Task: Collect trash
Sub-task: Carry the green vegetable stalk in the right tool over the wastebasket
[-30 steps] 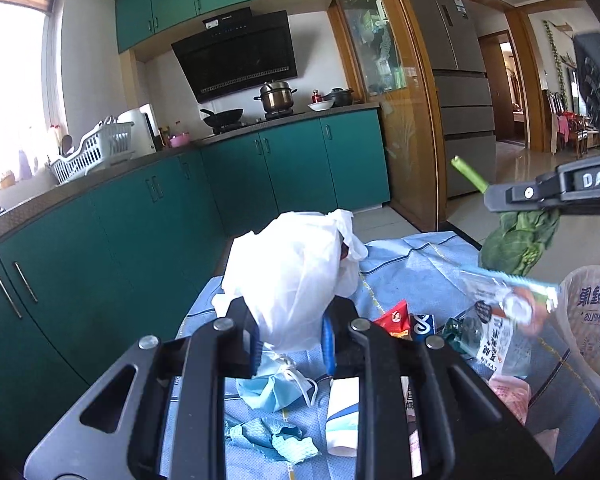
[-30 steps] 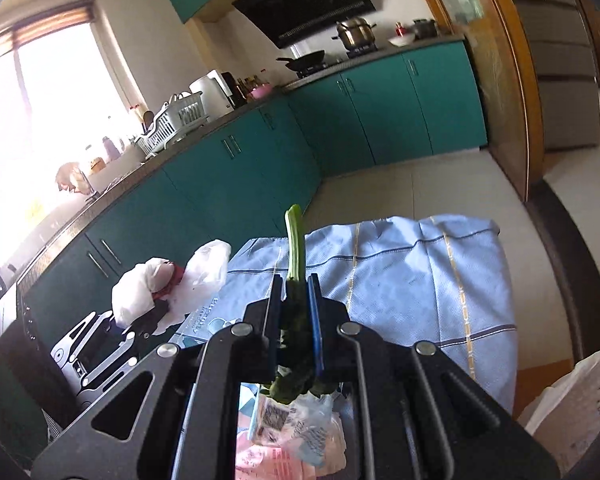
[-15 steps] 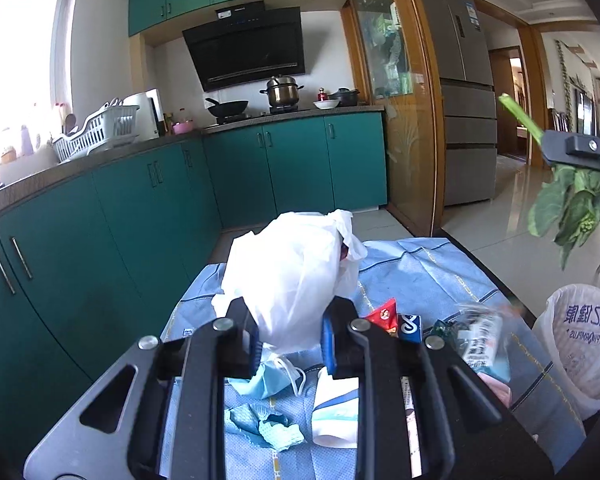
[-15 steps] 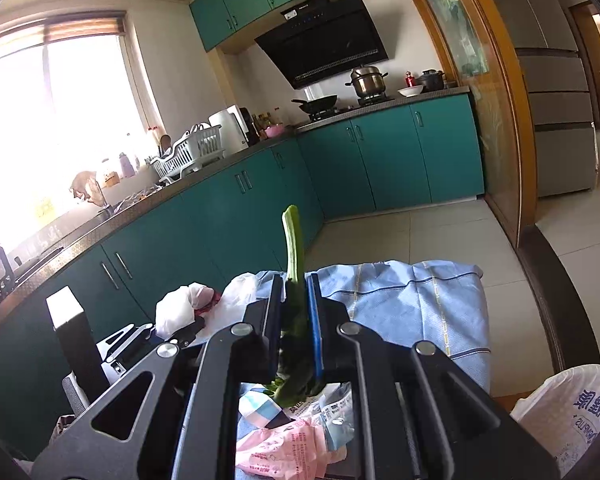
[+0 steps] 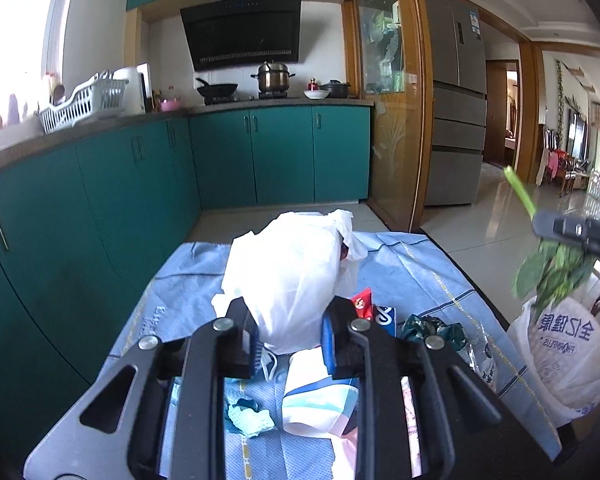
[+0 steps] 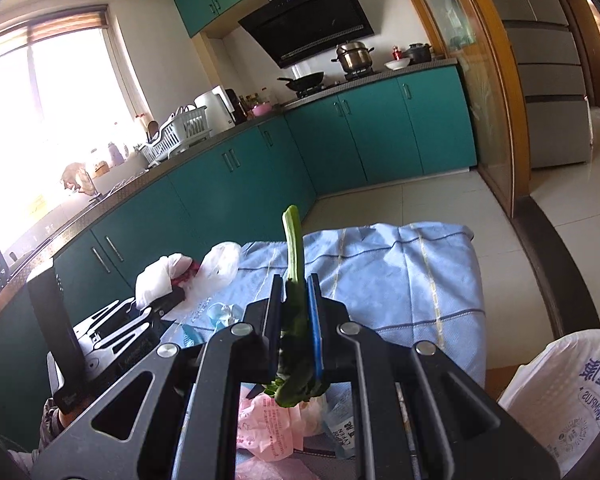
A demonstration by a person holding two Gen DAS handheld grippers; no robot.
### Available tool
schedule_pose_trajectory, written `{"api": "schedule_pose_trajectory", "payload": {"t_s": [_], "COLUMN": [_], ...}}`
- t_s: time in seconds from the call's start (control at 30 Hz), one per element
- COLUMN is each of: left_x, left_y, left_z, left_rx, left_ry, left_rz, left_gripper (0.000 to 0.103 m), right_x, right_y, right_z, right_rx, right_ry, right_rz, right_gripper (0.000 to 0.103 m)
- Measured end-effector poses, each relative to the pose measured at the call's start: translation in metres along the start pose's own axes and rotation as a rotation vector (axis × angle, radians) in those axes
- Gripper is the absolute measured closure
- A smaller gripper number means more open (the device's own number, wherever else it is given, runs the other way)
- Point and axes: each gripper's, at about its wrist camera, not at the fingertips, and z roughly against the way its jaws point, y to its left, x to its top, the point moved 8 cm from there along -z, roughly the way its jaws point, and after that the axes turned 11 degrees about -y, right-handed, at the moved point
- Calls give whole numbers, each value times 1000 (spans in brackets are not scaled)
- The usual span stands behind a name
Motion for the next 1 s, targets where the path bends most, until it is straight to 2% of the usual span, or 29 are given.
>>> {"api": "schedule_pose_trajectory", "payload": {"t_s": [0.2,0.37,0.5,0.53,0.7,1.0], "left_x": [-6,-3,0,-1,-3,-3], "left_y": [14,16,5,0,-23,-83], "left_z": [-8,-7,-4,-3,-3,3], "left_rx": [-54,-139,-179,-186,-216,-291], "left_ry": [46,48,39,37,44,48], "left_rz": [104,178,170,162,130,81], "left_gripper": [79,79,79,79,79,79], "right_x": [-10,-5,2,2,-8,-25], "right_y": [7,1,-27,-40,-88,-152], "right_z": [-5,0,13,16,36,79], "right_rx": [42,13,-83,-127,-231,-381], "right_ry": [20,-10,-46,-49,-40,-42], "right_rz": [-18,-9,-15,-15,-55,-111], "right_gripper": [90,90,90,90,90,90]}}
